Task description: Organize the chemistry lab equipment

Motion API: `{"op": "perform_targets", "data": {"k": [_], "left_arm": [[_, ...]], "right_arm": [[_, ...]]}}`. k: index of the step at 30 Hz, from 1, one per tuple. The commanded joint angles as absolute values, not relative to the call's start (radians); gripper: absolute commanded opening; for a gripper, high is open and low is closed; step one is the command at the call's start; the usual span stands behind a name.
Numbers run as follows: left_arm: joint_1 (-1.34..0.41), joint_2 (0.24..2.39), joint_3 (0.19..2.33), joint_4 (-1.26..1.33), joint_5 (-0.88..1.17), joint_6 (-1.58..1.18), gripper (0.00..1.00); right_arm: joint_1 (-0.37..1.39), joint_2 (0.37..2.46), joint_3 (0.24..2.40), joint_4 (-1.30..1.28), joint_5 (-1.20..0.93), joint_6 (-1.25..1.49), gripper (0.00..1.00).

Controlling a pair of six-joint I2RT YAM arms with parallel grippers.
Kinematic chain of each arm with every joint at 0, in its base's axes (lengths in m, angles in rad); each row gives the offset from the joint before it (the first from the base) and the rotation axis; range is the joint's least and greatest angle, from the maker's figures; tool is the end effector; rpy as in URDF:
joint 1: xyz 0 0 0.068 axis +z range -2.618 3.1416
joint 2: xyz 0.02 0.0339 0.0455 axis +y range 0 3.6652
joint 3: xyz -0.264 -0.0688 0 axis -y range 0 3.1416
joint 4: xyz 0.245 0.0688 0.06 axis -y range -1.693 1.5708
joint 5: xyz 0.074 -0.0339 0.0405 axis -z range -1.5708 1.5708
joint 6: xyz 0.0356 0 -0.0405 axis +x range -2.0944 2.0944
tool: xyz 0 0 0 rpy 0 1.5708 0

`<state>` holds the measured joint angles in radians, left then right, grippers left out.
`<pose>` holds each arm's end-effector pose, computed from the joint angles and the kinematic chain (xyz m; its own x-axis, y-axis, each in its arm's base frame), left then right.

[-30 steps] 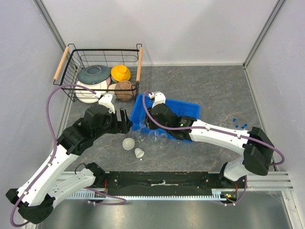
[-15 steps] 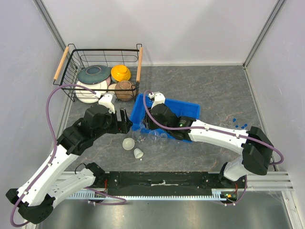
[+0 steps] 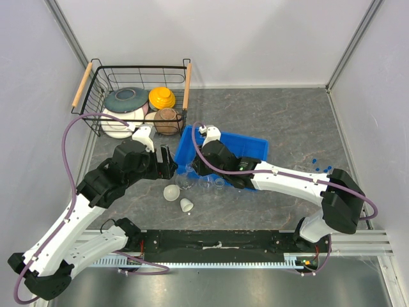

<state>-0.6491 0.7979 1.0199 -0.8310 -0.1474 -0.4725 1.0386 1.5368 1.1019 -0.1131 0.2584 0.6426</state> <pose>0.1235 -0.0871 0.3525 -0.6342 -0.0839 -0.7686 0.2396 0.9239 -0.2985 0.1860 0.2979 0.2721 -0.6446 0.0472 -0.7631 -0.4199 0.8122 0.4050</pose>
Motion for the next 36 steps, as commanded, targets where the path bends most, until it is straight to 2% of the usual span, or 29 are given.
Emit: {"op": "perform_targets", "data": {"k": [1,3,36], "left_arm": [[-0.646,0.796,1.034,-0.821,-0.147,-0.448,0.9],[-0.646,0.796,1.032,-0.821,-0.147,-0.448,0.9],[-0.646,0.824,1.028,-0.819,-0.137,-0.462,0.9]], "right_arm": [[1.037,1.548,1.089,-0.101,0.262,0.646,0.05],[1.037,1.548,1.091,-0.104,0.265,0.647,0.0],[1.049,1.424,1.163,-0.172,0.256,0.643,0.0]]}}
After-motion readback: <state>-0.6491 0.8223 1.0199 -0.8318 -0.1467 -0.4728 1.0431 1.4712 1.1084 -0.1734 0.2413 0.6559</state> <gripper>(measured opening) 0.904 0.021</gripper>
